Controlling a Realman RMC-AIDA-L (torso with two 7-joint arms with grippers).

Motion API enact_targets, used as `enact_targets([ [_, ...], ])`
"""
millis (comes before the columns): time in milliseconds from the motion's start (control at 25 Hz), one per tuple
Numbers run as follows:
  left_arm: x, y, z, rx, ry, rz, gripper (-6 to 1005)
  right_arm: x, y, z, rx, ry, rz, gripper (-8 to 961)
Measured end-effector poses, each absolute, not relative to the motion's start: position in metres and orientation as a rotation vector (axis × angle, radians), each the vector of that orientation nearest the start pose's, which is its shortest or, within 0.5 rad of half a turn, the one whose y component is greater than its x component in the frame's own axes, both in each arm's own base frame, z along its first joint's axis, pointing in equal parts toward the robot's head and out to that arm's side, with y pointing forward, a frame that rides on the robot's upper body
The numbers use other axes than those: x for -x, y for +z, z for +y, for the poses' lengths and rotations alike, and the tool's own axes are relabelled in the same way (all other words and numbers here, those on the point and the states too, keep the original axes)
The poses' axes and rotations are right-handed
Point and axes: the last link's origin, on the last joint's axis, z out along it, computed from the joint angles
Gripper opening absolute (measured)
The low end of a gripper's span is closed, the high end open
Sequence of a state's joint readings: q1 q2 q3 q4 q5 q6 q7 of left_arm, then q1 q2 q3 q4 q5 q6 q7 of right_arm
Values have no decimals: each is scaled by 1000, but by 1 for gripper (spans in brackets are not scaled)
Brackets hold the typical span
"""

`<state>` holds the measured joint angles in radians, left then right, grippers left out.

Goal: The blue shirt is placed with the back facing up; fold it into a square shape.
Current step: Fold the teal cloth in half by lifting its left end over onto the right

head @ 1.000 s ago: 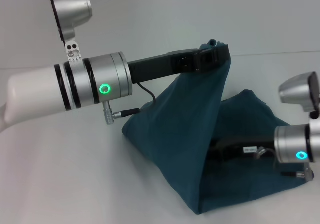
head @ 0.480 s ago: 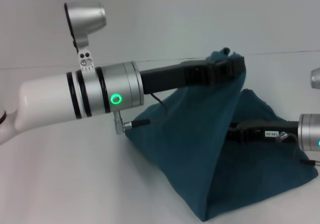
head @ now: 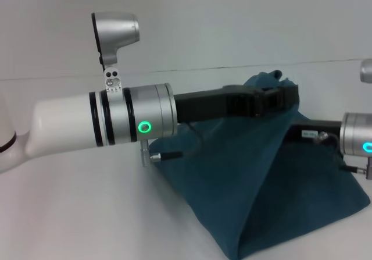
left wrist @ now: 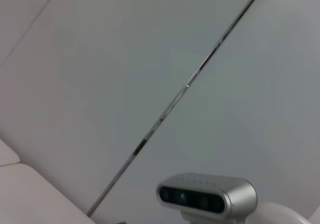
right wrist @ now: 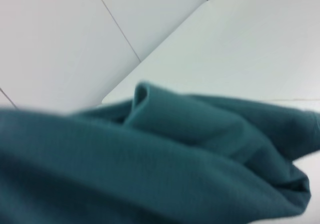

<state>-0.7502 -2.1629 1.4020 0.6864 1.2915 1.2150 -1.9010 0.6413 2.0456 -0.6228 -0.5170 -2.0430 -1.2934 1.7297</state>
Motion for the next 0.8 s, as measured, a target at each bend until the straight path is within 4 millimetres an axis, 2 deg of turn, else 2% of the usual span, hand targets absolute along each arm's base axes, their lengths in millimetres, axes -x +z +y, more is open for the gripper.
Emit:
enact_targets([
  [160, 79, -84, 361, 2846, -1140, -1035, 13, -260, -7, 386, 2445, 663, 1137, 287],
  [440, 79, -92, 354, 2901, -1091, -1021, 14, -250, -5, 392, 2441, 701, 1110, 277],
  [800, 76, -102, 348, 2938, -1042, -1009, 13, -251, 5, 391, 2440, 723, 1089, 277],
])
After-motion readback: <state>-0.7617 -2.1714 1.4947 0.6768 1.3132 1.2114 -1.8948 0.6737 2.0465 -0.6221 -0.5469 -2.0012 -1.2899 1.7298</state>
